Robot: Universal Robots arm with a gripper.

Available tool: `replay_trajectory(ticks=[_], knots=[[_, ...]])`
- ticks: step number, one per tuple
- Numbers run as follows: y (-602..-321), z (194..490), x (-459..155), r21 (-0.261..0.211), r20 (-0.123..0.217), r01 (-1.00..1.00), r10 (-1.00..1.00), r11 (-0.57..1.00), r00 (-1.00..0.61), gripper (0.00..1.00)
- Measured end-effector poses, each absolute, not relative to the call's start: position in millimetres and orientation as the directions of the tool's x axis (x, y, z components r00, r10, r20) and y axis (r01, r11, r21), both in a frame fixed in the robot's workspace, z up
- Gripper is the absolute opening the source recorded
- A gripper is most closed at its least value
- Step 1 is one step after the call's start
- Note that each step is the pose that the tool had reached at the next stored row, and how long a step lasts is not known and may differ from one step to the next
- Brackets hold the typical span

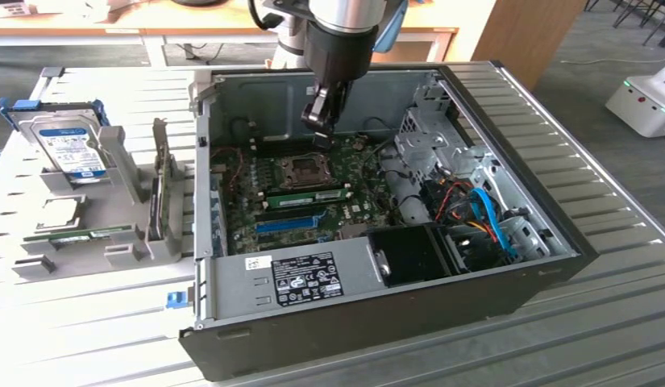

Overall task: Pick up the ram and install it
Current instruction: 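Press down the ram until it locks into place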

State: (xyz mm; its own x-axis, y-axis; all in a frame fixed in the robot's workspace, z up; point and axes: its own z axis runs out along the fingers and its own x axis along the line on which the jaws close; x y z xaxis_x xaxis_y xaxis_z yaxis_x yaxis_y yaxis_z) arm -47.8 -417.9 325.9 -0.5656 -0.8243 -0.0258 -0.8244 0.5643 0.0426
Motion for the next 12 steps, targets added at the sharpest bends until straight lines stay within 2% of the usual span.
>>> replay_trajectory(ticks=[12], knots=[[-417.9, 325.1, -47.8, 0.042, -0.025, -0.737, -0.737, 0.675, -0.676, 0.11]])
